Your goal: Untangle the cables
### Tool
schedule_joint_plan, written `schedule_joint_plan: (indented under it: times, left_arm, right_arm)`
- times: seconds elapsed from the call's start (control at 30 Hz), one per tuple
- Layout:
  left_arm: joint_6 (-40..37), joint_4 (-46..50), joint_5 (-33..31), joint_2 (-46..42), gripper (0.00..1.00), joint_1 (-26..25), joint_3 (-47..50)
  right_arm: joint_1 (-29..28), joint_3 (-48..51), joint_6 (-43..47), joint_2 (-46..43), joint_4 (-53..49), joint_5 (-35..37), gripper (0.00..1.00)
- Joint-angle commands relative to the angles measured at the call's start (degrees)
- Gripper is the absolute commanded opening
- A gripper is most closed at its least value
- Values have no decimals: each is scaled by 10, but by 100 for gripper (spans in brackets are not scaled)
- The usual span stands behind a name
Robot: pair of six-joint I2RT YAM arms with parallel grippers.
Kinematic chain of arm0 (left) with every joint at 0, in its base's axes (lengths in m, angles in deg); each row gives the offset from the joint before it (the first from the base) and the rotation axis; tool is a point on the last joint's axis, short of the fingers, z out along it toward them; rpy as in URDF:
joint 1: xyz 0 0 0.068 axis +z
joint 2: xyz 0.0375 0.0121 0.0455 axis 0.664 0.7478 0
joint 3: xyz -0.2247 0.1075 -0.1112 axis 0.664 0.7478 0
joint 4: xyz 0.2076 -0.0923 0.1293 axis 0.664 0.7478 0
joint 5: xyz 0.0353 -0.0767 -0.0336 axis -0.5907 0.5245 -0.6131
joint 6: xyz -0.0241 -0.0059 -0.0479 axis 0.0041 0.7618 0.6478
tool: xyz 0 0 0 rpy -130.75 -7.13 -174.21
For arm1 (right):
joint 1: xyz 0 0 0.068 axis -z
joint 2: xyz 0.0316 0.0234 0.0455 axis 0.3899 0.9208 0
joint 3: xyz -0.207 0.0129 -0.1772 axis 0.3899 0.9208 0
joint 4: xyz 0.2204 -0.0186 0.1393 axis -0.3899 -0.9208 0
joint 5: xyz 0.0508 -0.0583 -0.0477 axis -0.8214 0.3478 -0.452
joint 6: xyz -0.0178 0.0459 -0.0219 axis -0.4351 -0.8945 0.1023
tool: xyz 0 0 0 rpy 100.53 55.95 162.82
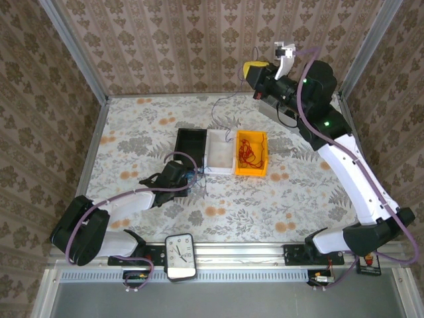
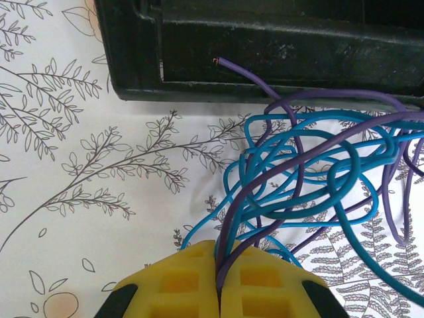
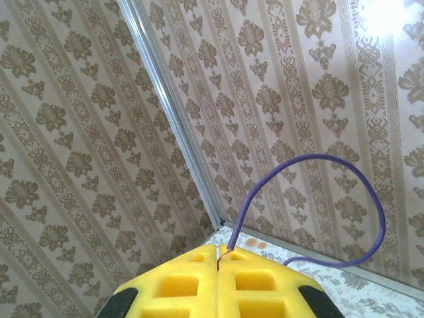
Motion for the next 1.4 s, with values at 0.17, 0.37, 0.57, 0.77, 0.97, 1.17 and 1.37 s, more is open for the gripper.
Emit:
schedule_joint_plan:
  times: [0.17,0.37,0.57,0.77,0.97,1.17,1.37]
  left_arm:
    - [5,10,-5,13,0,4,-17]
    - [5,10,-4,13,0,4,-17]
    - [4,14,-7,9,0,2,-18]
    - [1,15,-6,12,0,2,-22]
    - [1,21,-6,9,0,2,-23]
    - [1,19,-5,9,0,2,-22]
    - [-2,14,-3,18,0,2,-25]
  right_arm:
    - [-8,72,-17,30,16,16,0]
    - [-39,111,37,70,-5,90,0]
    - [-65,129,85,101,-31,207,0]
    - [-78,131,95,148,-48,234,0]
    - [-92,131,100,176,-73,341,0]
    - [-87,125,142,183,-101,459,0]
    - [-88,127,152,185,-113,495,0]
